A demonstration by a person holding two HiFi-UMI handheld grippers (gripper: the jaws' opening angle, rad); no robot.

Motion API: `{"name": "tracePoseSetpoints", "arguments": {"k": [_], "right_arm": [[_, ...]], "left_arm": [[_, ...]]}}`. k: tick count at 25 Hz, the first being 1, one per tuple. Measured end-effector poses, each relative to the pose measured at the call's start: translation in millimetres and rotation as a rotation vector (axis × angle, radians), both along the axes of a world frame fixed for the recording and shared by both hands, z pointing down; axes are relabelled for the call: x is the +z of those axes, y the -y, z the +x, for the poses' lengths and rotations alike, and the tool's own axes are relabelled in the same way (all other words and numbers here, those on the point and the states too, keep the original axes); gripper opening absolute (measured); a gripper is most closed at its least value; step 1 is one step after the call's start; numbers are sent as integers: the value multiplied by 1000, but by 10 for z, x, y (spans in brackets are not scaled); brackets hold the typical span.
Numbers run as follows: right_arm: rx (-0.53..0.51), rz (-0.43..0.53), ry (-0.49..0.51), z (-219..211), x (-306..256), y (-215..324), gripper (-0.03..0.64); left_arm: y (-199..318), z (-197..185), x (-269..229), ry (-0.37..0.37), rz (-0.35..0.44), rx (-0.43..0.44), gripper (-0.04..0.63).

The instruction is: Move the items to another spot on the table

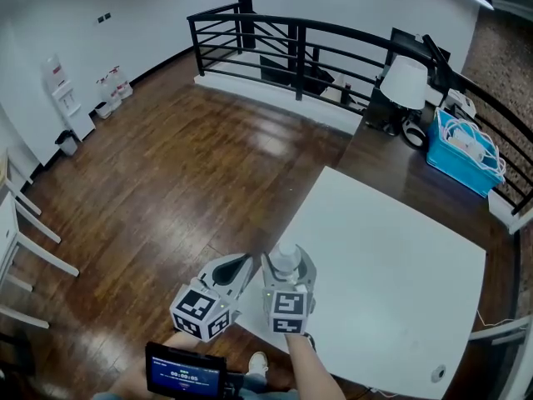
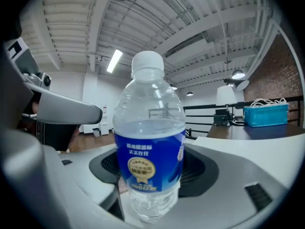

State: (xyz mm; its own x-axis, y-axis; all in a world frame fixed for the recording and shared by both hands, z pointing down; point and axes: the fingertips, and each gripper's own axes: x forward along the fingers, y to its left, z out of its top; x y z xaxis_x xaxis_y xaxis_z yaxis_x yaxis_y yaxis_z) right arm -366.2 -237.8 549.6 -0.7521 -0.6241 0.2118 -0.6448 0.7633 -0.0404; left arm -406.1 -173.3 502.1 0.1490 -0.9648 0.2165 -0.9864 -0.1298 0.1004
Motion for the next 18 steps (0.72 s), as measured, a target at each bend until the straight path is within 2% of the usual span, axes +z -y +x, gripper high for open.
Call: {"name": "tracePoseSetpoints", "arguments": {"k": [9, 18], "right_arm": [[-13, 10, -10, 61, -135, -54, 290], [-14, 29, 41, 207, -668, -141, 290]], "left_arm": [[-15, 47, -85, 0, 14, 0, 6], [-65, 125, -321, 4, 58, -11, 6]]}}
